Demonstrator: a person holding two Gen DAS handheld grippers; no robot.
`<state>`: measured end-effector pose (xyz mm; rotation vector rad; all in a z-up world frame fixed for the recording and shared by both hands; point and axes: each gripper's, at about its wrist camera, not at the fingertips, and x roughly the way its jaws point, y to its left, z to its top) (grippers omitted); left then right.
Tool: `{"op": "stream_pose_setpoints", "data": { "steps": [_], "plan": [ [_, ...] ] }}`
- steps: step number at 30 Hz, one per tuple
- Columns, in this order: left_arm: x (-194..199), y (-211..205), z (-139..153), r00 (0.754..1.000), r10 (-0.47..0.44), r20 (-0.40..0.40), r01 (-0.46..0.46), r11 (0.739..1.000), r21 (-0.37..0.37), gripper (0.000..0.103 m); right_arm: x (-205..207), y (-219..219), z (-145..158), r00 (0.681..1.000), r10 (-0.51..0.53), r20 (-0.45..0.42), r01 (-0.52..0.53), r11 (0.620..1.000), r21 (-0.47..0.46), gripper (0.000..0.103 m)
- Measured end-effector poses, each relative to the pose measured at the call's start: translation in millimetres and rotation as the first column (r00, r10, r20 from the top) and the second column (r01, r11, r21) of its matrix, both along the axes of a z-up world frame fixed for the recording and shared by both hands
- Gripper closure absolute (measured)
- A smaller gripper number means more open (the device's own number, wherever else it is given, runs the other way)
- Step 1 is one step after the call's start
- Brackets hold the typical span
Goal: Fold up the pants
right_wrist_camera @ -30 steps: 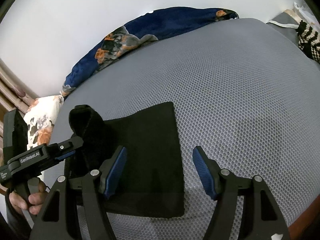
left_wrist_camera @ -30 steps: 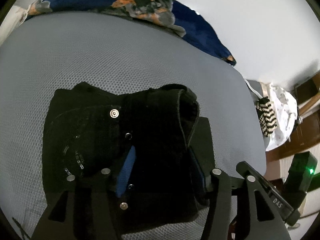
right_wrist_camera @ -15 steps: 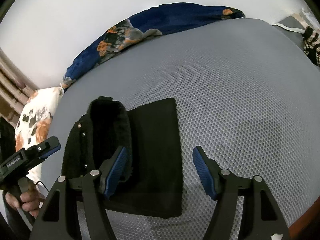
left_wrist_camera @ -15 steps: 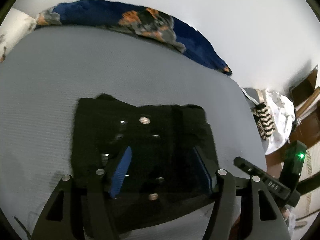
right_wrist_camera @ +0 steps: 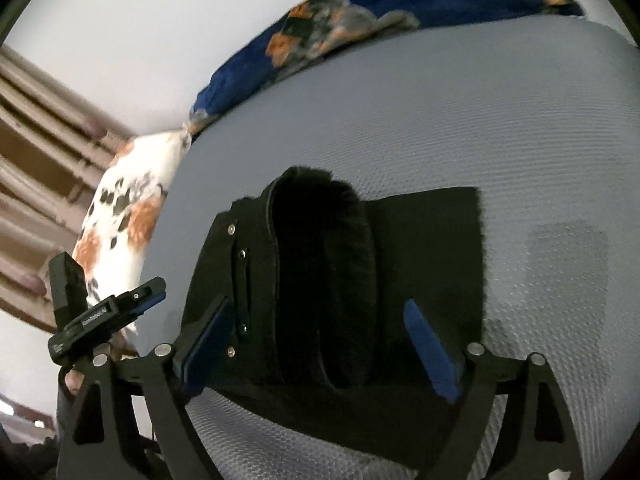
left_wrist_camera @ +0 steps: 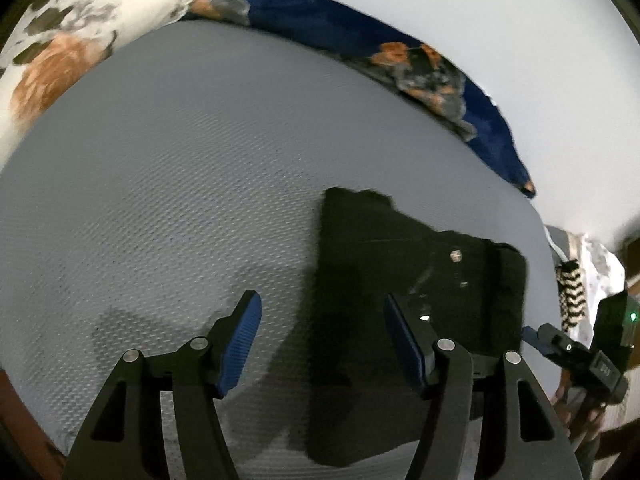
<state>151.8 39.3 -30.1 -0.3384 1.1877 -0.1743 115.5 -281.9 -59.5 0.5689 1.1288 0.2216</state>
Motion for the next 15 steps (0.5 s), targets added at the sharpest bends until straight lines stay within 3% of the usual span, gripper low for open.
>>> {"op": "stream_pose_setpoints", "data": {
  "steps": [10,11,15],
  "plan": [
    [-1,8,-11,0.999,0.022,-0.029,-0.022,1.000,0.015,0.039,34,-8,-37,0.997,0.065,-0.039,-0.062,0.995,0.076,0.018],
    [-1,8,-12,0.999,0.024,-0.035,-0.024,1.000,0.015,0.039,38,-8,-40,0.997,0.074,-0.035,-0.071,0.992,0.100,0.020],
    [0,7,-20,0.997,0.028,-0.067,-0.027,1.000,0.015,0.039,57,-5,-52,0.995,0.095,-0.029,-0.087,0.977,0.197,0.044]
  ]
}}
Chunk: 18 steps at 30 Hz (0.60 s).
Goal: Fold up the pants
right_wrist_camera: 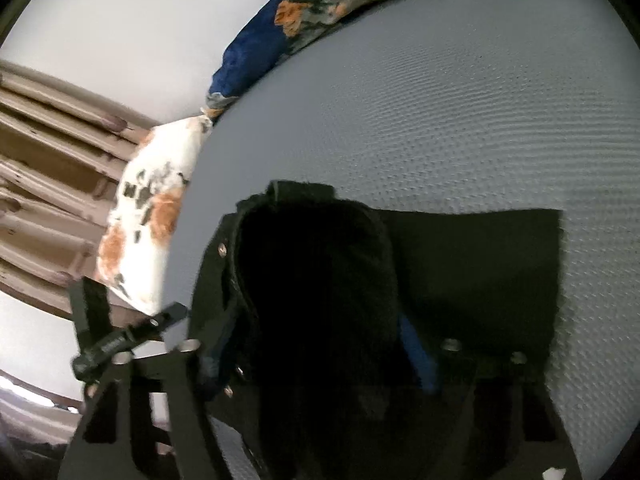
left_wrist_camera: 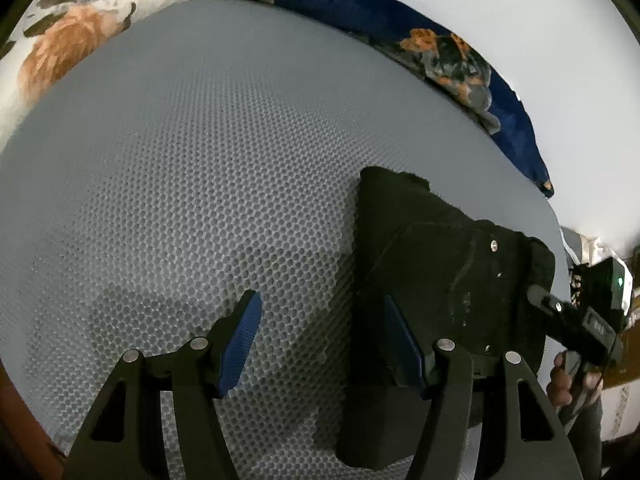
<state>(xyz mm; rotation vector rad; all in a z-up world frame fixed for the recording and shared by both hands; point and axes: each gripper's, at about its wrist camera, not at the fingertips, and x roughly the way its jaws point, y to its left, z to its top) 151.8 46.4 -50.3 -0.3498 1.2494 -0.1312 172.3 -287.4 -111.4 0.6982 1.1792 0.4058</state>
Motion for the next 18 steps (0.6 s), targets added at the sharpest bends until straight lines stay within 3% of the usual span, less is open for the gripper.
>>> {"op": "stream_pose_setpoints", "data": {
  "steps": [2,7,14,18],
  "plan": [
    [0,-1,-2,1.000,-0.003,-0.008,0.003,1.000,0.002,0.039,8,4,-5,1.000,-0.001,-0.004,0.001,1.000,0.006,0.050],
    [3,-6,-2,1.000,-0.012,-0.005,0.012,1.000,0.002,0.039,9,15,9,1.000,0.006,0.020,-0.006,1.000,-0.025,0.087],
    [10,-19,4,0.999,-0.041,0.008,0.041,0.999,-0.031,0.039,-19,12,59,0.994,-0.063,0.091,0.069,0.996,-0.064,0.092],
    [10,-39,12,0.995,-0.093,0.043,0.094,0.995,-0.025,0.039,-38,-15,72,0.981,-0.155,0.113,0.162,0.985,-0.055,0.092]
  ]
}}
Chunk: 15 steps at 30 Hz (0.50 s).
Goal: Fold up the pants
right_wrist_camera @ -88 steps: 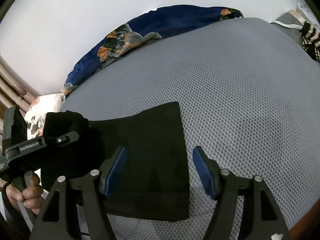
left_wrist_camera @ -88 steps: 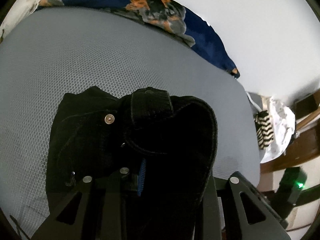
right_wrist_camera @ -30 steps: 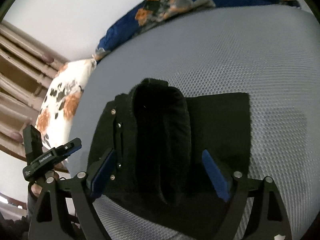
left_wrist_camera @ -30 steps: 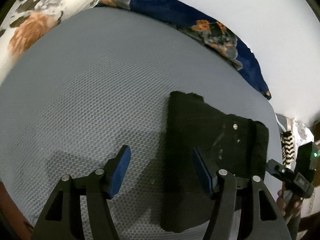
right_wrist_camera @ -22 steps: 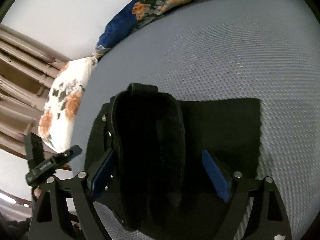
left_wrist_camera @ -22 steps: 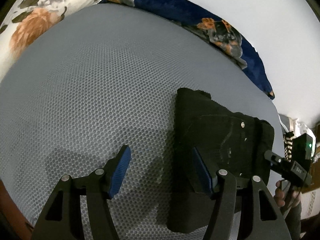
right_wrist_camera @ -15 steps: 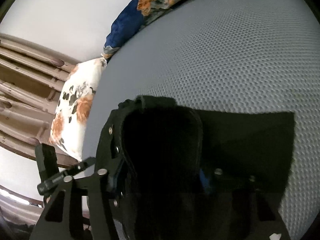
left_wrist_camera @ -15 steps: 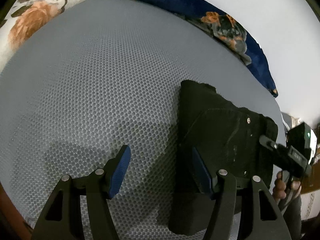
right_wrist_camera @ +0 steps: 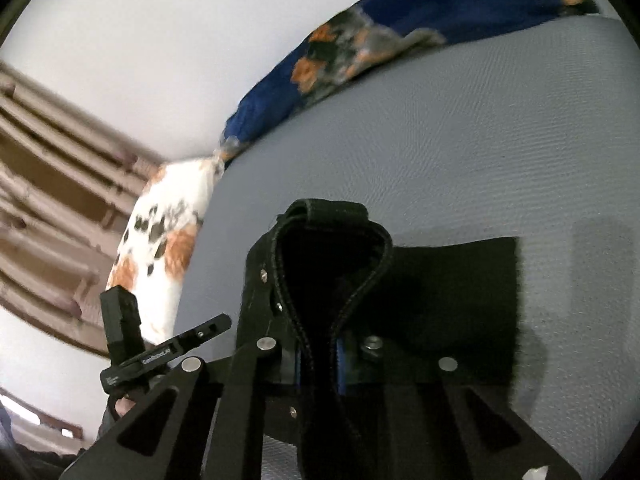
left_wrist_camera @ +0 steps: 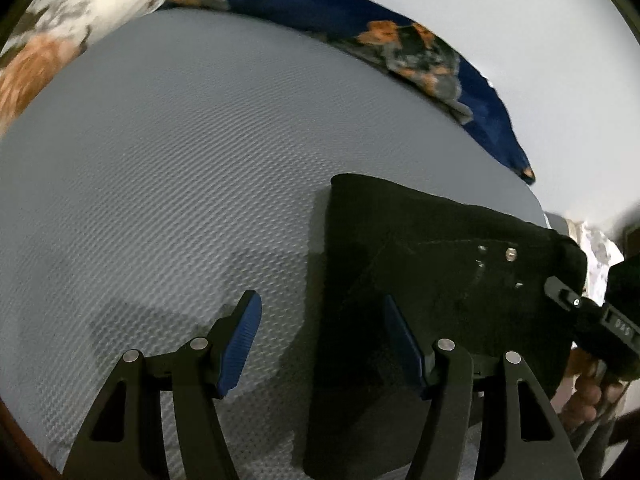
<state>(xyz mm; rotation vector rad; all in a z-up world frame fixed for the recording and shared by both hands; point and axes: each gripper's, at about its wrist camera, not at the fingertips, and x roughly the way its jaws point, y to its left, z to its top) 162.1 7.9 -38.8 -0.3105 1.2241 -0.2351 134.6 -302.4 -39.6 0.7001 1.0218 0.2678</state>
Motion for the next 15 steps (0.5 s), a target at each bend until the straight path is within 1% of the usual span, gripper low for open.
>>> {"op": "stream_pose_setpoints", "data": {
  "steps": [2,3,5,6,7,8,9,10,13,15],
  "plan": [
    [0,-7,0,1.000,-0.014,0.004,0.014,1.000,0.002,0.039,-8,-18,-11,0.998,-0.058,-0.032,0.059,0.998,0.011,0.092],
    [1,-11,0,1.000,-0.022,0.005,0.022,1.000,0.003,0.039,-12,-28,-22,0.995,-0.075,-0.061,0.076,0.997,0.016,0.092],
    [1,-18,-4,0.999,-0.031,0.007,0.031,0.999,0.017,0.039,-15,-40,-50,0.985,-0.102,-0.141,0.100,0.995,-0.020,0.091],
    [1,-23,-7,0.999,-0.041,0.008,0.041,0.999,0.033,0.039,-16,-43,-60,0.980,-0.110,-0.164,0.105,0.994,-0.040,0.086],
    [3,-27,-10,0.999,-0.053,0.008,0.052,0.998,0.046,0.039,-16,-45,-66,0.978,-0.120,-0.168,0.115,0.993,-0.042,0.084],
    [3,-31,-13,0.998,-0.064,0.006,0.063,0.996,0.058,0.039,-16,-48,-70,0.977,-0.132,-0.166,0.131,0.991,-0.020,0.083],
    [4,-35,-19,0.997,-0.079,-0.001,0.079,0.994,0.075,0.039,-17,-50,-72,0.975,-0.142,-0.170,0.145,0.989,0.004,0.083],
    [5,-38,-24,0.996,-0.091,-0.010,0.092,0.992,0.092,0.039,-16,-49,-72,0.974,-0.144,-0.173,0.146,0.989,-0.002,0.082],
    [7,-42,-38,0.994,-0.110,-0.028,0.113,0.986,0.125,0.038,-16,-43,-66,0.976,-0.139,-0.166,0.132,0.990,-0.051,0.076],
    [7,-45,-39,0.991,-0.133,-0.013,0.134,0.980,0.149,0.037,-17,-40,-61,0.974,-0.148,-0.172,0.136,0.987,-0.079,0.070]
  ]
}}
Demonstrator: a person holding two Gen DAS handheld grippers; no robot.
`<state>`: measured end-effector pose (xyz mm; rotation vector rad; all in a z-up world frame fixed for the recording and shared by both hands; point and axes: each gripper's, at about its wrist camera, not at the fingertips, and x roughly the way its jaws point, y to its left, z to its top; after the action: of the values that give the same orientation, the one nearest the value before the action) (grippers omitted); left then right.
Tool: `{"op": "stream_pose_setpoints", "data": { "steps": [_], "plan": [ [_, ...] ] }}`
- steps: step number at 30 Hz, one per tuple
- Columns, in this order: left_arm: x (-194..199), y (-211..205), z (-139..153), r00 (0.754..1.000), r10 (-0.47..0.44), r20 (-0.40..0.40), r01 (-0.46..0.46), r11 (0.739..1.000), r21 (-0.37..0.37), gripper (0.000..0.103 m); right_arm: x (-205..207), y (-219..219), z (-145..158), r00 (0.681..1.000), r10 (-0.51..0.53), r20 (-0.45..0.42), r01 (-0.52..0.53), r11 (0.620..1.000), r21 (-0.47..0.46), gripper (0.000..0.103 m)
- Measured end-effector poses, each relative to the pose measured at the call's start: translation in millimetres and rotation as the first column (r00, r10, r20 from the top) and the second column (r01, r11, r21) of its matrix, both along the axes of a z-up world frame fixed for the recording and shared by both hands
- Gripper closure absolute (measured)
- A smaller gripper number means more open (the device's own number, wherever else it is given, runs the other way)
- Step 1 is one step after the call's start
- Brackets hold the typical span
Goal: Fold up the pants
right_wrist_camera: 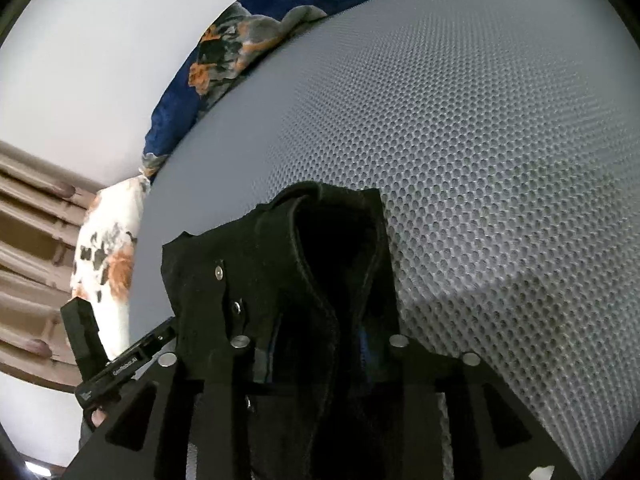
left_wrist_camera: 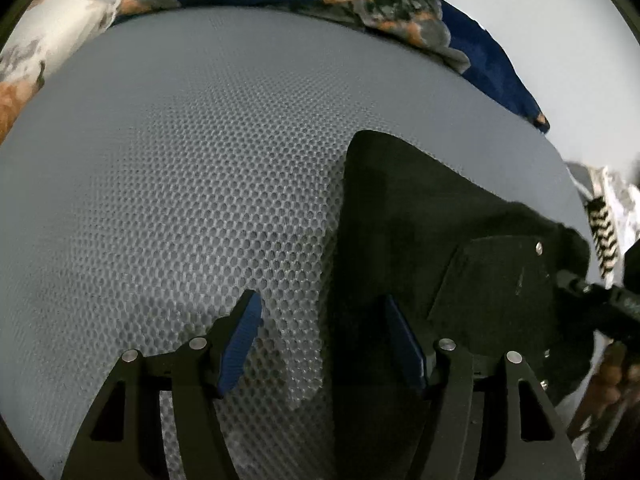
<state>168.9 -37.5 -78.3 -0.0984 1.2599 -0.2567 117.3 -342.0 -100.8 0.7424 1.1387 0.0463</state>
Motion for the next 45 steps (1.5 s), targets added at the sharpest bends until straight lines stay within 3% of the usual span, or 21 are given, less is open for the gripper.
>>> {"op": "stream_pose_setpoints", "data": {
  "steps": [18,22,28,31,33,36,45],
  "plan": [
    [-41,0,8,0.997,-0.066,0.027,0.065,0.997,0.051,0.037,-60,12,42,0.999,0.039,0.018,-0.036,0.989,-0.146,0.067],
    [-50,-5,11,0.995,-0.085,0.046,0.082,0.994,0.066,0.037,-67,23,42,0.996,0.087,0.016,-0.083,0.984,-0.155,0.067],
    [-61,-9,21,0.992,-0.110,0.065,0.106,0.992,0.066,0.037,-72,22,36,0.998,0.062,0.025,-0.058,0.990,-0.126,0.068],
    [-66,-9,25,0.990,-0.119,0.078,0.114,0.991,0.064,0.037,-76,23,36,0.997,0.061,0.037,-0.056,0.990,-0.131,0.073],
    [-73,-6,29,0.988,-0.126,0.086,0.121,0.991,0.059,0.037,-80,24,39,0.998,0.054,0.044,-0.048,0.989,-0.143,0.086],
    [-77,-10,31,0.985,-0.143,0.092,0.139,0.989,0.054,0.037,-87,23,43,0.998,0.037,0.052,-0.029,0.988,-0.151,0.095],
    [-89,-16,24,0.972,-0.228,0.058,0.225,0.973,0.057,0.037,-105,32,60,0.998,0.030,0.057,-0.019,0.982,-0.190,0.097]
  ]
}}
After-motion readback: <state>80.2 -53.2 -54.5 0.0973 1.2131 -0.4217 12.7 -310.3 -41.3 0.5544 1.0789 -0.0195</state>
